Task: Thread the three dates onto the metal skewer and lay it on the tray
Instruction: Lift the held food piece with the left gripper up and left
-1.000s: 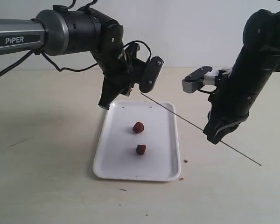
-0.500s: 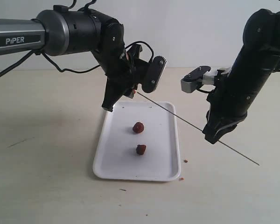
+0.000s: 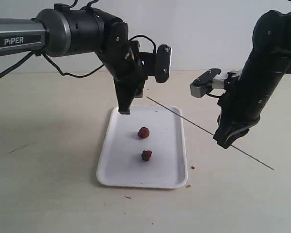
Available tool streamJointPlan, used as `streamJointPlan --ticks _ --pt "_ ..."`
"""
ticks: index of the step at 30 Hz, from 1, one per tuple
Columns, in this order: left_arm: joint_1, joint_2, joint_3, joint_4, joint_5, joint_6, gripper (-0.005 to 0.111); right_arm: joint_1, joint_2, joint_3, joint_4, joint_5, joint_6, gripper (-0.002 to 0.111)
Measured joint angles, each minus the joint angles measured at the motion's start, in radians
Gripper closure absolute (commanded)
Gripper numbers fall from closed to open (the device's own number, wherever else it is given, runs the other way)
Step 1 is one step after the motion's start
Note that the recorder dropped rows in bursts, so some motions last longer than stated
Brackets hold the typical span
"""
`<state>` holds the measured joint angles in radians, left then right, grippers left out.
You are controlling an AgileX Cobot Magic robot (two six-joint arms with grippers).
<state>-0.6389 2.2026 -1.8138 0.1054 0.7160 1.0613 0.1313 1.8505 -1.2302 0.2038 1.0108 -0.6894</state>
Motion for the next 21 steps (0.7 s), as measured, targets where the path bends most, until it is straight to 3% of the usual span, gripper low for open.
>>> streamJointPlan --ticks 7,8,16,21 --pt "0.044 0.000 0.000 -0.002 -0.140 -0.572 0.080 0.000 0.000 0.000 -0.002 -0.009 0.047 0.108" --pt "0.064 0.000 0.000 -0.002 -0.159 -0.724 0.080 0.000 0.000 0.000 -0.002 -0.032 0.060 0.108" --pt "0.122 0.000 0.000 -0.002 -0.179 -1.326 0.080 0.000 0.000 0.000 0.054 -0.151 0.143 0.108" --pt "0.143 0.000 0.000 -0.033 -0.199 -1.576 0.080 0.000 0.004 0.000 0.100 -0.153 0.146 0.108"
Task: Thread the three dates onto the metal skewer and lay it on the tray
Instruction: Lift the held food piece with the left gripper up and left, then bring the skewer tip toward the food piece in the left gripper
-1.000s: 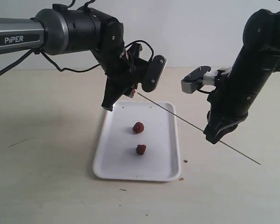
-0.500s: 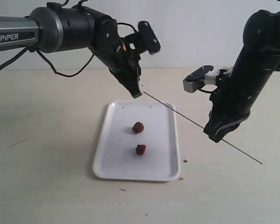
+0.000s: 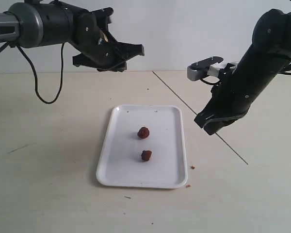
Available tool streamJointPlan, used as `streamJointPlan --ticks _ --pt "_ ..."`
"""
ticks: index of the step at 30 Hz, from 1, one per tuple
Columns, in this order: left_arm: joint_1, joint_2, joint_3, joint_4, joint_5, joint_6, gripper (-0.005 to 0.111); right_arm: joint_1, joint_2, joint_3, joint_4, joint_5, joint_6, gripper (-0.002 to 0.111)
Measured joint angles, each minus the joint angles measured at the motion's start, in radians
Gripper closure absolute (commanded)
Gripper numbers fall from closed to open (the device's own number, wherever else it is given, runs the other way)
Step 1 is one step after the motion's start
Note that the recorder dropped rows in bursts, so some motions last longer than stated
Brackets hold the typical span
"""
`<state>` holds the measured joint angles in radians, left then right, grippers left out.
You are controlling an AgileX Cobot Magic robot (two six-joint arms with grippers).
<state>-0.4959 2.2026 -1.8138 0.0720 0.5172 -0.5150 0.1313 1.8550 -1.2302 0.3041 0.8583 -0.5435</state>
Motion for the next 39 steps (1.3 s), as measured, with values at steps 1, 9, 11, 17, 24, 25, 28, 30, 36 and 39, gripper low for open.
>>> streamJointPlan --ticks 1,9,11,17,24,25,28,30,36,39 --pt "0.002 0.000 0.000 -0.024 -0.008 -0.022 0.080 0.000 0.002 0.000 0.010 0.000 -0.003 0.108" --pt "0.029 0.000 0.000 -0.287 -0.082 -0.058 0.080 0.000 0.058 0.000 0.087 0.000 -0.048 0.108" --pt "0.032 0.000 0.000 -0.329 -0.090 -0.057 0.080 0.000 0.064 0.000 0.104 -0.007 -0.052 0.108" --pt "0.036 0.000 0.000 -0.391 -0.099 -0.057 0.080 0.000 0.064 0.000 0.244 -0.019 -0.154 0.108" --pt "0.036 0.000 0.000 -0.425 -0.099 -0.042 0.080 0.000 0.064 0.000 0.362 -0.019 -0.239 0.108" --pt "0.036 0.000 0.000 -0.428 -0.099 -0.041 0.080 0.000 0.064 0.000 0.376 -0.019 -0.250 0.108" --pt "0.036 0.000 0.000 -0.437 -0.099 -0.039 0.080 0.000 0.064 0.000 0.395 -0.019 -0.266 0.108" --pt "0.036 0.000 0.000 -0.439 -0.099 -0.038 0.080 0.000 0.064 0.000 0.400 -0.019 -0.273 0.108" --pt "0.036 0.000 0.000 -0.461 -0.099 -0.038 0.080 0.000 0.064 0.000 0.402 -0.028 -0.277 0.108" --pt "0.036 0.000 0.000 -0.483 -0.099 -0.038 0.080 0.000 0.064 0.000 0.402 -0.030 -0.281 0.108"
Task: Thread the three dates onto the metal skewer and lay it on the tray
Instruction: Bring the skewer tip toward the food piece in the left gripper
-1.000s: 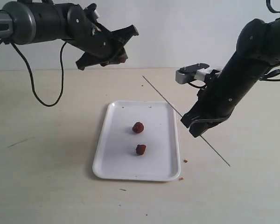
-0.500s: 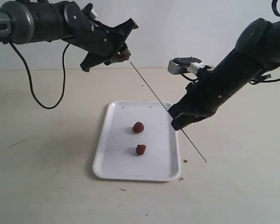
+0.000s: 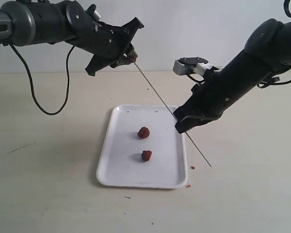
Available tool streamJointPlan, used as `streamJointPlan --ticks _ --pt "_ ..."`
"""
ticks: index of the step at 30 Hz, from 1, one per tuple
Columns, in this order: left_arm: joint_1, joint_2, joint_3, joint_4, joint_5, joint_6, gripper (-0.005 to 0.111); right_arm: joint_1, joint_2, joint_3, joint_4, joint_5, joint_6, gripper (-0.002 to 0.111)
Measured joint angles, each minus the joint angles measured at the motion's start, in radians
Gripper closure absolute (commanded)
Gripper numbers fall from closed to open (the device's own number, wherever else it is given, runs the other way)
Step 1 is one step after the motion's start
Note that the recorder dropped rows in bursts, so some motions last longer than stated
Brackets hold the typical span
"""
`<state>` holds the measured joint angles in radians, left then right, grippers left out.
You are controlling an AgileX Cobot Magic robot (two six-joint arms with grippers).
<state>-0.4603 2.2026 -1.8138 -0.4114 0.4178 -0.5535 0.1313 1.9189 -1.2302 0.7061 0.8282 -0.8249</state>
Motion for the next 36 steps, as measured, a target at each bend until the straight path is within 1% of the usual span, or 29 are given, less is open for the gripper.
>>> streamJointPlan --ticks 16,24,29,36 --pt "0.000 0.000 0.000 -0.064 0.006 0.002 0.080 0.000 0.000 0.000 -0.002 -0.019 -0.002 0.108" --pt "0.000 0.000 0.000 -0.067 0.006 0.021 0.080 0.000 0.000 0.000 -0.008 -0.031 0.001 0.108" --pt "0.000 0.000 0.000 -0.067 0.006 0.023 0.080 0.000 0.018 0.000 -0.060 -0.059 0.050 0.108" --pt "0.000 0.000 0.000 -0.067 0.006 0.028 0.080 0.000 0.023 0.000 -0.063 -0.070 0.062 0.108"
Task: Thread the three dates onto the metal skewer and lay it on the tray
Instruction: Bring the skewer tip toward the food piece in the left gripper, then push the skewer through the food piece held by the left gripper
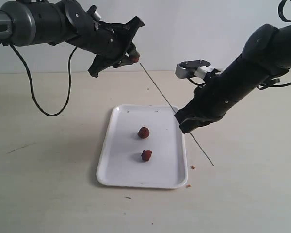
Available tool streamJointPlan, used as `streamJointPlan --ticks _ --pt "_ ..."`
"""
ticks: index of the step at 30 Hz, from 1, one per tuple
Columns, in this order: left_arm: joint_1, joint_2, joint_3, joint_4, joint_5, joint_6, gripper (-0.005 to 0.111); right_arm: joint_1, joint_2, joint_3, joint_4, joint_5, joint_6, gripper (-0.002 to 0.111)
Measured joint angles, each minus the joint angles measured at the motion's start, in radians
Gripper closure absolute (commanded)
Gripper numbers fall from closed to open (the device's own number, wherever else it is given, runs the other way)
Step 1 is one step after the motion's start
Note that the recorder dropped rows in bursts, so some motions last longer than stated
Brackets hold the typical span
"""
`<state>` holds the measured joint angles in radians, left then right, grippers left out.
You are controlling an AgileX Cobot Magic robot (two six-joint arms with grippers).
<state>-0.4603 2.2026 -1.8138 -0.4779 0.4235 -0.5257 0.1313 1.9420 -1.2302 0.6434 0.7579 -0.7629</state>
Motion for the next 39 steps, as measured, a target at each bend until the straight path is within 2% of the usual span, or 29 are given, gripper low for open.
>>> streamJointPlan --ticks 15,39 --pt "-0.023 0.000 0.000 0.000 -0.018 0.040 0.080 0.000 0.000 0.000 0.026 0.000 -0.011 0.108" --pt "-0.023 0.016 0.000 -0.004 -0.033 0.096 0.080 0.000 -0.013 0.000 0.119 -0.031 -0.065 0.108"
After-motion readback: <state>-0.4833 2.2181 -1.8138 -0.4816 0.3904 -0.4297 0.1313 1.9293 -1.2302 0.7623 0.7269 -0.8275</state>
